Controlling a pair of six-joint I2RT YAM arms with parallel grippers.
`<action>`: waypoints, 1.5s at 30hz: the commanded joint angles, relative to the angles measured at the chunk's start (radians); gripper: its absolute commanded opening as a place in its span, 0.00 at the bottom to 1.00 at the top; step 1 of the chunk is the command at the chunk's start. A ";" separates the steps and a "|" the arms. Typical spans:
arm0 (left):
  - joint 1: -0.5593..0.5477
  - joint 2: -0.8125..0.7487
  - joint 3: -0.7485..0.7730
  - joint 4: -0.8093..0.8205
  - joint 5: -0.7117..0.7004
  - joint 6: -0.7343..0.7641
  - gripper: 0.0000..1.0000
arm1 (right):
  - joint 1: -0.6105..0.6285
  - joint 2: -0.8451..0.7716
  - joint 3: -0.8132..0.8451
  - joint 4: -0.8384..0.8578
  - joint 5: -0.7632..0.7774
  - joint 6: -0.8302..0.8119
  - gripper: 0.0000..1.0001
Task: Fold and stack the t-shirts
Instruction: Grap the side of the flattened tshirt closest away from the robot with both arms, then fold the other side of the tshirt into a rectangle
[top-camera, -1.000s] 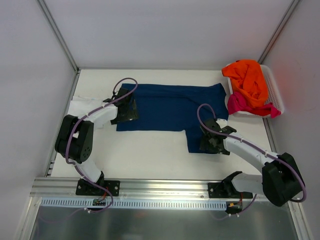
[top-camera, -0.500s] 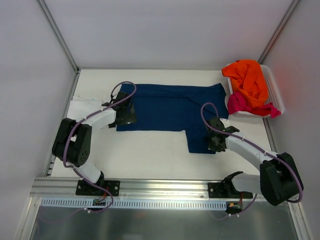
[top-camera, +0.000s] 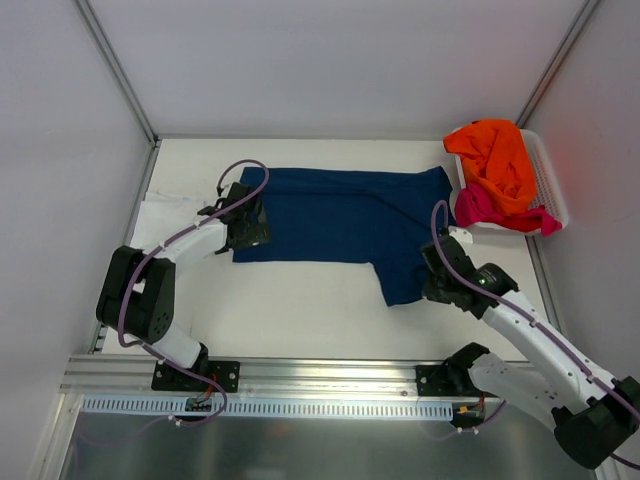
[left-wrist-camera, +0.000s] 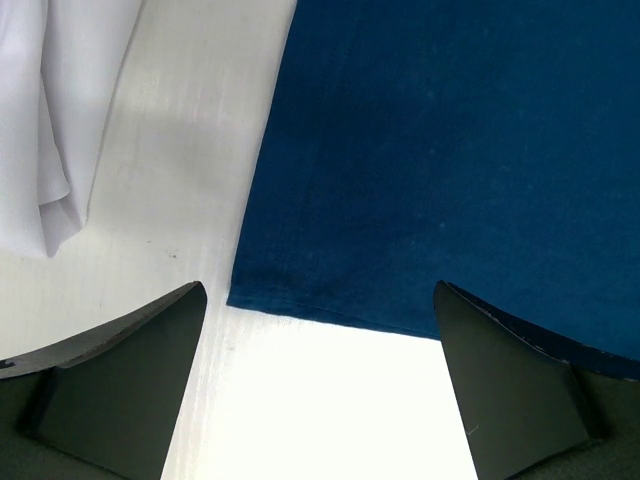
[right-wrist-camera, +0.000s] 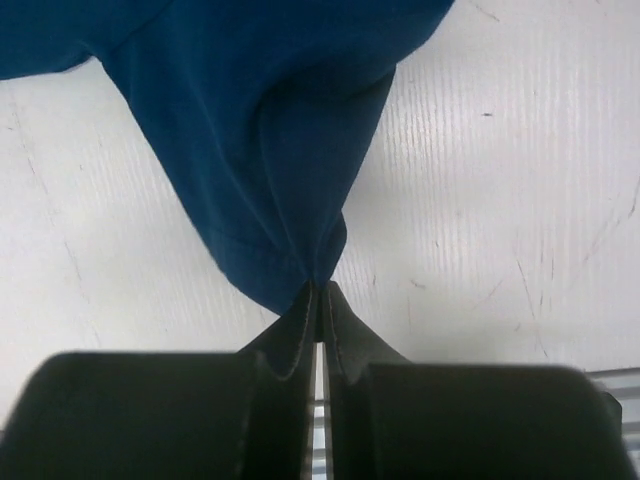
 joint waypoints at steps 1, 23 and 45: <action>0.006 0.017 0.020 -0.034 -0.025 -0.011 0.99 | 0.016 -0.022 0.027 -0.142 0.035 0.037 0.00; 0.007 0.154 0.005 -0.068 -0.023 -0.078 0.60 | 0.115 0.036 0.038 -0.068 0.028 0.063 0.00; 0.007 0.002 0.034 -0.161 -0.017 -0.014 0.26 | 0.039 0.324 0.321 -0.041 0.187 -0.079 0.00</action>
